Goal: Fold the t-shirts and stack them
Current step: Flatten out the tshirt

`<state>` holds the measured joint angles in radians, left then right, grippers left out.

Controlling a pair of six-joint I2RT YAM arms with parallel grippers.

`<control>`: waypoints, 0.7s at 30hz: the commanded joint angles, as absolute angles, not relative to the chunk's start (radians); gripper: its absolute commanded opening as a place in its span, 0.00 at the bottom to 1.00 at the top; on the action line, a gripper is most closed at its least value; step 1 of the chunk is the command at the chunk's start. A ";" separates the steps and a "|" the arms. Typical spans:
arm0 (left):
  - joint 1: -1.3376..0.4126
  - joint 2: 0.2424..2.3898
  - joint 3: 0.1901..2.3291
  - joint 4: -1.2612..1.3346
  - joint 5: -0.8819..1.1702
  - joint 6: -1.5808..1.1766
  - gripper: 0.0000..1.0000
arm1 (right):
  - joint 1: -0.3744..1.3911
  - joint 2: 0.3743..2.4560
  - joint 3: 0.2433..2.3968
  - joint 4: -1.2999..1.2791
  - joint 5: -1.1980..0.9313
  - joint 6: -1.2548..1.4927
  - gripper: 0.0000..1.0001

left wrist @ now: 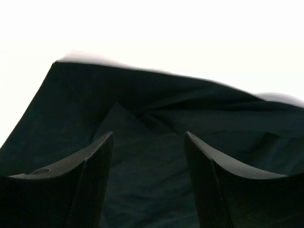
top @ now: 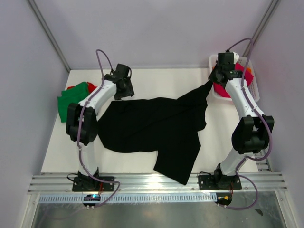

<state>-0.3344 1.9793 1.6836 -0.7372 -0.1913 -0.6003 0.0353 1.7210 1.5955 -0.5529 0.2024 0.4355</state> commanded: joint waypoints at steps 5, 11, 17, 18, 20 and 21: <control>-0.334 2.025 1.694 -0.623 -0.167 -0.604 0.63 | 0.031 1.657 1.575 -0.514 0.202 0.419 0.03; -0.334 2.089 1.752 -0.678 -0.189 -0.608 0.63 | 0.032 1.647 1.574 -0.518 0.209 0.413 0.03; -0.334 2.151 1.844 -0.764 -0.233 -0.577 0.63 | 0.032 1.644 1.572 -0.518 0.212 0.411 0.03; -0.334 2.154 1.844 -0.767 -0.238 -0.574 0.63 | 0.031 1.646 1.572 -0.518 0.210 0.411 0.03; -0.334 2.157 1.845 -0.775 -0.241 -0.572 0.63 | 0.032 1.647 1.574 -0.518 0.210 0.414 0.03; -0.334 2.160 1.848 -0.788 -0.251 -0.569 0.62 | 0.031 1.649 1.572 -0.520 0.210 0.414 0.03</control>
